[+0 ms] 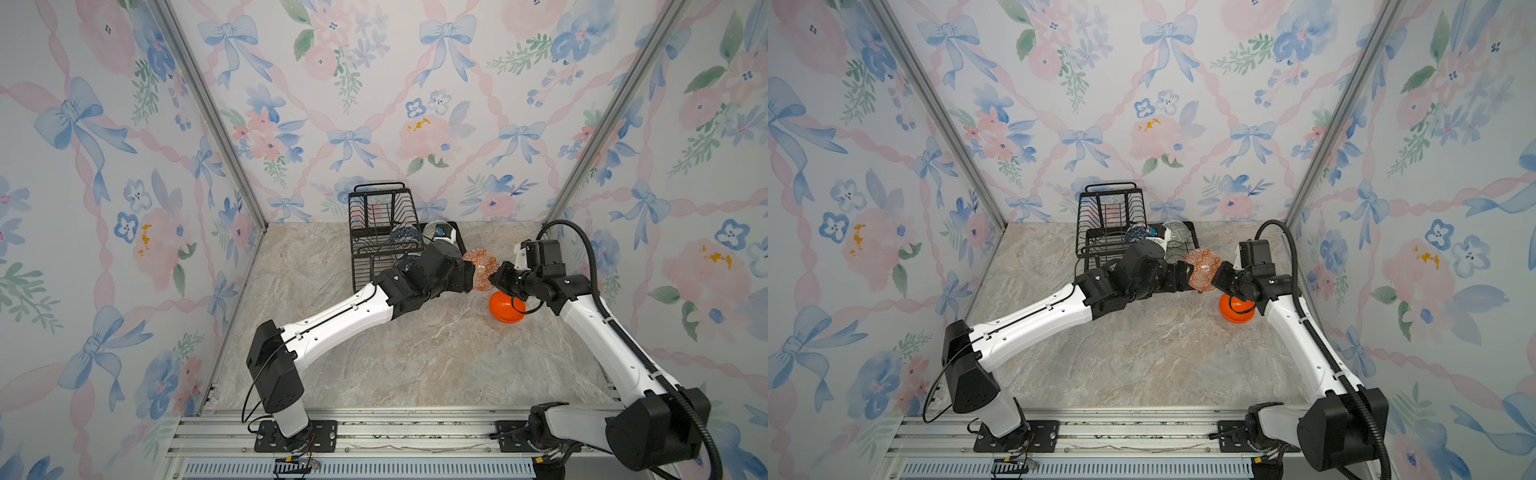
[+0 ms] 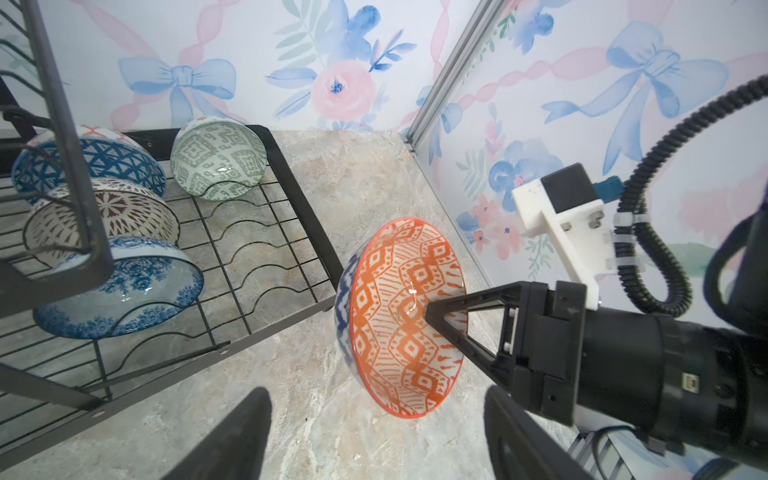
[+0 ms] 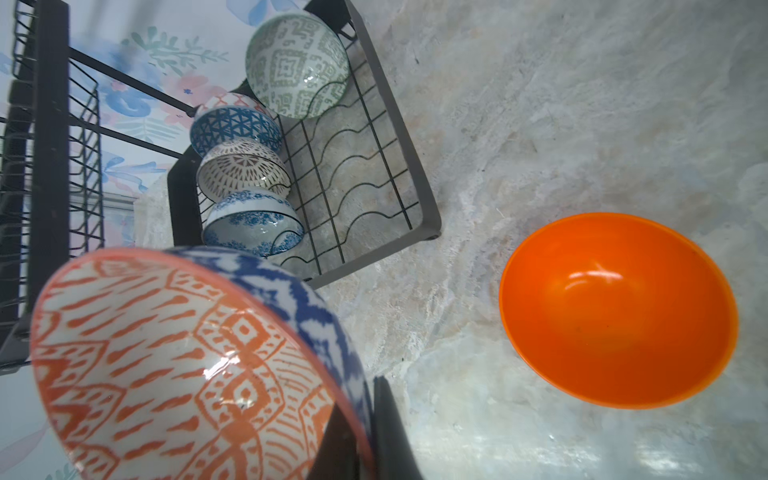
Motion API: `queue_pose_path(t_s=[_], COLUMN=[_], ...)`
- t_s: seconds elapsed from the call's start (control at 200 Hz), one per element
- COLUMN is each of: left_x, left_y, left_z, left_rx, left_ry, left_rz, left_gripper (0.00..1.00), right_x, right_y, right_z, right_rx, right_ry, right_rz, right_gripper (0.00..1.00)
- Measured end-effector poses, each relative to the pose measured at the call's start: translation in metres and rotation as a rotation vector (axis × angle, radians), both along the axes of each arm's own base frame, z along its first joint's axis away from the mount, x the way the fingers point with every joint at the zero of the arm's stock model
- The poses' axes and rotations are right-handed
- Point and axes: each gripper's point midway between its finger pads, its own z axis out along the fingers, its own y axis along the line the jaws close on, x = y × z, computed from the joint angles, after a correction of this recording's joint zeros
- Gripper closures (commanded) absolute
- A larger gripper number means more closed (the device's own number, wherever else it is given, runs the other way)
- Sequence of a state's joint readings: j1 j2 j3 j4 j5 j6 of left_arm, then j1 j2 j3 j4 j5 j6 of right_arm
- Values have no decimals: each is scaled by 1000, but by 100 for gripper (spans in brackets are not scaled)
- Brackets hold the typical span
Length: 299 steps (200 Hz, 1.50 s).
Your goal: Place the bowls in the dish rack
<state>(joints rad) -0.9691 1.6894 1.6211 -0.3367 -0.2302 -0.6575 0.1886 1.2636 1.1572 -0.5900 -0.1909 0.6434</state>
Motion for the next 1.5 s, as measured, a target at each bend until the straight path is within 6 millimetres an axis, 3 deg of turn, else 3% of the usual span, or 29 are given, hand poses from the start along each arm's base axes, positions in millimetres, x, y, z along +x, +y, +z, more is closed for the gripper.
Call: queue_pose_path(t_s=[0.125,0.32,0.715,0.885,1.145,1.495], left_x=[1,2,6,8,15,19], left_y=[1,2,8,9,26,36], left_z=[2,2,-6,-5,-12,-12], left_rx=[-17,-24,-22,-40,-31,-27], left_ry=[10,17,30,36,33,23], left_rz=[13,26,67,83,166,218], left_gripper=[37,49,69,79,93,100], right_x=[4,-2,-17,-17,-22,-20], right_y=[13,32,36,41,52,61], right_z=[19,25,64,67,65,69], right_rx=[2,-25,-53,-59,-68,-50], right_ry=[-55,-91,-268,-285,-293,-315], right_rz=[28,81,92,102,137,165], right_gripper=[92,92,92,90,89,84])
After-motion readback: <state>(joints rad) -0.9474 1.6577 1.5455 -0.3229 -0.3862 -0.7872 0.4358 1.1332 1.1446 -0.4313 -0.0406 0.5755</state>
